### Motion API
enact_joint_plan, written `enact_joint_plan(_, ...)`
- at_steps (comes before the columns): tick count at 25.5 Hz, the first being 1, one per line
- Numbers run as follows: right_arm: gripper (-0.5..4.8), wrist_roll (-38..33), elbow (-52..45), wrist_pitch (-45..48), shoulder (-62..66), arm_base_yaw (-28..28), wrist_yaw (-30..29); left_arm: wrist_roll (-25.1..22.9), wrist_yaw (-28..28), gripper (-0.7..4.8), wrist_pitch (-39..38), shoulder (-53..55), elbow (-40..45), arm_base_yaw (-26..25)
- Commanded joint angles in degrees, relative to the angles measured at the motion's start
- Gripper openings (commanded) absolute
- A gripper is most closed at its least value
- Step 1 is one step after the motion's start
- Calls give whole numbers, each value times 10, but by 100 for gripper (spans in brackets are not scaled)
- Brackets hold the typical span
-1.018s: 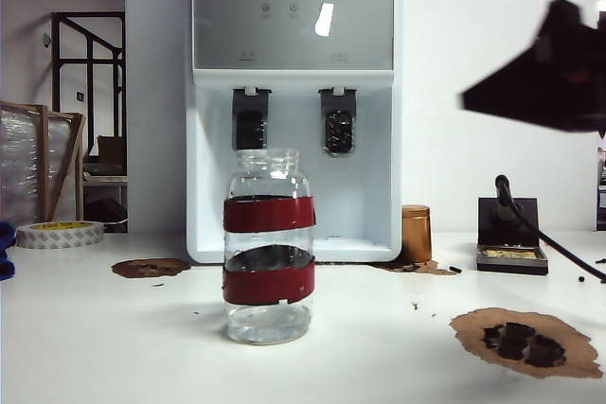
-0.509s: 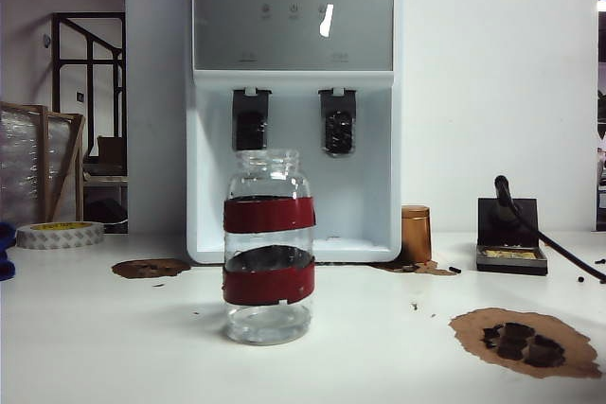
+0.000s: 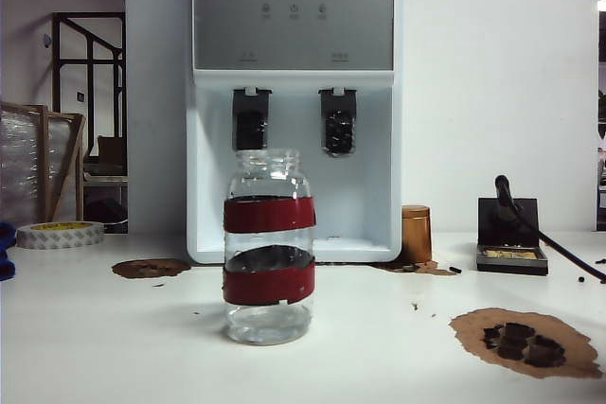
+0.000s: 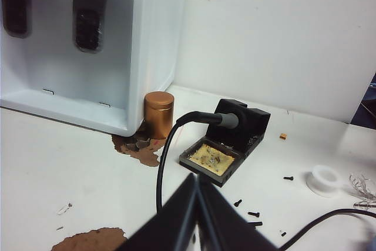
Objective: Pick up the water bottle with two loops of red belts, then reach the front water dispenser and gently press the gray-black baffle horizontally to get a little water.
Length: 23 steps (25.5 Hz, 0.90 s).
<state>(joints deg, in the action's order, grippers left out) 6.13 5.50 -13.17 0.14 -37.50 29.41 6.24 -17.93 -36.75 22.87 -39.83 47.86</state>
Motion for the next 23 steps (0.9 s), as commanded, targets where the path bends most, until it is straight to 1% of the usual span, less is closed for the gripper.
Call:
enact_joint_plan(1,-4,-3,4,5,0,1,11,3,-27,25,39,-1,27,0)
enact_joint_plan(3,-4,-3,4,5,0,1,11,3,-37,15,93,-7,63,0)
enact_joint_plan(4,-4,-3,4,5,0,1,11,2,-41,8,103,-7,69,0)
enact_joint_plan(5,-4,-2,4,4,0,1,11,2,-59,-5,115,-7,83,0)
enact_joint_plan(10,-4,-2,4,4,0,1,11,2,-139,-5,123,-7,105,-1)
enact_joint_plan(13,-4,-3,4,4,0,1,11,2,-154,-5,149,-7,118,0)
enact_joint_plan(19,-4,-2,4,3,0,1,10,-3,-158,-5,212,-26,162,0)
enact_joint_plan(23,-4,-2,4,3,0,1,10,-13,-160,-5,223,-61,191,-1)
